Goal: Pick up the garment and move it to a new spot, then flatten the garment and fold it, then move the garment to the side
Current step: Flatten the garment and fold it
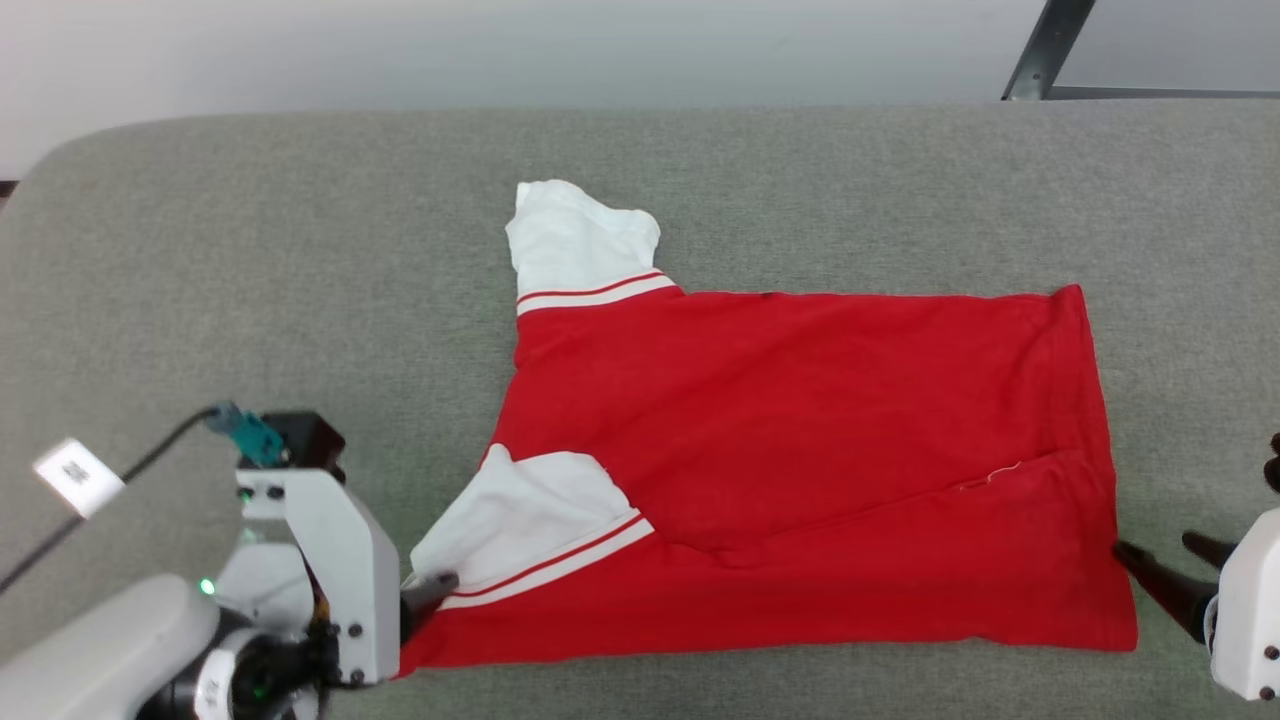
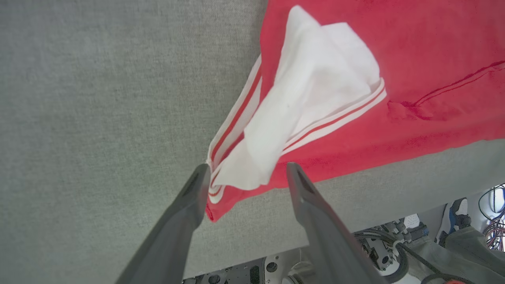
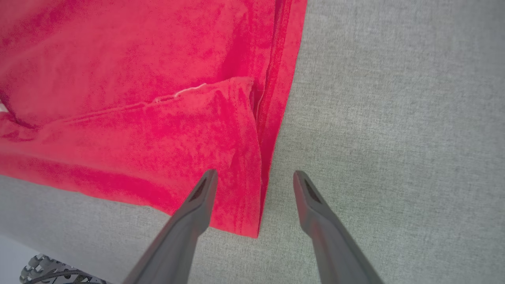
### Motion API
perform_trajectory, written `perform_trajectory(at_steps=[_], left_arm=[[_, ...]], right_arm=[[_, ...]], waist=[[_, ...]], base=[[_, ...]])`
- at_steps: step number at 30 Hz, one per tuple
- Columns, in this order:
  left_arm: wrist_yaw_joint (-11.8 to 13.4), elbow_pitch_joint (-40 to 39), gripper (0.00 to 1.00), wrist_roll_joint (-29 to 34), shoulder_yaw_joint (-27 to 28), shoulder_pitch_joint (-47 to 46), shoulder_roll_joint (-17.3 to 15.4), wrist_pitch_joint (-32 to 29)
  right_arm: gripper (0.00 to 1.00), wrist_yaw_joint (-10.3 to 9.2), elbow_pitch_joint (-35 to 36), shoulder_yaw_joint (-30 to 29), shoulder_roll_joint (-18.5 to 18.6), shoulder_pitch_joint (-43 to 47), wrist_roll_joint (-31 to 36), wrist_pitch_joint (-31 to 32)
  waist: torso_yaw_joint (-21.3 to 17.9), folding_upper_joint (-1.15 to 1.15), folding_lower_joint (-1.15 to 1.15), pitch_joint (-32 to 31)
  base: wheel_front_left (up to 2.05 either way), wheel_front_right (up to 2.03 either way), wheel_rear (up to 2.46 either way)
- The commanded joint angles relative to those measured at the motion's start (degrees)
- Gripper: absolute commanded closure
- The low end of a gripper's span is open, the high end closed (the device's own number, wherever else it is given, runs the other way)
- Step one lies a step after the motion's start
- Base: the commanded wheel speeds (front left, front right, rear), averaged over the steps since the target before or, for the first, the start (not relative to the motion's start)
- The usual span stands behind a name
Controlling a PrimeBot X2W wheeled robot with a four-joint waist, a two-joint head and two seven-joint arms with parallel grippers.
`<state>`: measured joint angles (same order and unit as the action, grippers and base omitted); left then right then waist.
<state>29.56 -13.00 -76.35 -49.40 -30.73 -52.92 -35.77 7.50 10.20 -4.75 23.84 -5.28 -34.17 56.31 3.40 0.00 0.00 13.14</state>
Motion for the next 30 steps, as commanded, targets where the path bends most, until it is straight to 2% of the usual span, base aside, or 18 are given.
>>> perform_trajectory(at_steps=[1,5,7,9,12,14,17,20,24,30], left_arm=[[0.37,-0.79,0.00,0.65,0.44,-1.07,-0.50,0.19],[0.70,-2.58,0.00,3.15,1.77,-4.24,-1.25,1.18],[0.08,-2.53,0.00,5.60,2.20,-6.60,-1.72,2.28],[-0.47,-1.24,0.00,7.05,2.99,-8.56,-0.86,3.69],[-3.33,1.65,0.00,8.75,3.58,-11.80,0.67,5.51],[-6.10,4.40,0.00,10.49,3.38,-14.30,1.27,6.43],[-9.96,10.04,0.00,12.07,3.27,-17.66,2.78,7.51],[-13.48,16.30,0.00,12.94,3.76,-21.28,4.47,8.74],[-17.33,25.03,0.00,13.16,4.65,-25.54,6.58,10.17],[-21.27,36.60,0.00,13.74,4.03,-31.60,8.36,7.29]], right_arm=[[0.00,-0.02,0.88,-0.22,-0.30,0.38,0.45,-0.95],[0.00,-0.02,3.79,0.05,-0.66,-0.22,1.01,-6.37],[0.00,-0.01,5.29,1.25,-0.09,-0.69,1.92,-11.16],[0.00,-0.02,6.04,2.44,0.31,-1.18,3.01,-17.61],[0.00,-0.02,5.66,4.37,0.45,-1.66,6.33,-29.73],[0.00,-0.02,4.59,5.78,0.53,-2.51,9.85,-38.48],[0.00,-0.02,1.47,7.46,-0.42,-2.63,15.39,-50.34],[0.00,-0.02,-2.00,8.57,-3.14,-2.81,18.92,-59.83],[0.00,-0.04,-5.97,9.52,-6.13,-3.00,21.09,-67.13],[0.00,-0.04,-8.84,10.28,-8.18,-4.21,21.85,-70.52]], waist=[[-0.28,0.00,0.00,0.10],[-1.29,0.00,0.00,0.55],[-2.07,0.00,0.00,0.93],[-3.06,0.00,0.00,1.24],[-4.70,0.00,0.00,1.77],[-5.96,0.00,0.00,2.21],[-8.04,0.00,0.00,2.94],[-10.05,0.00,0.00,3.97],[-12.80,0.00,0.00,5.84],[-16.51,0.00,0.00,9.04]], base=[[0.00,0.00,0.00],[0.00,0.00,0.00],[0.00,0.00,0.00],[0.00,0.00,0.00],[0.00,0.00,0.00],[0.00,0.00,0.00],[0.00,0.00,0.00],[0.00,0.00,0.00],[0.00,0.00,0.00],[0.00,0.00,0.00]])
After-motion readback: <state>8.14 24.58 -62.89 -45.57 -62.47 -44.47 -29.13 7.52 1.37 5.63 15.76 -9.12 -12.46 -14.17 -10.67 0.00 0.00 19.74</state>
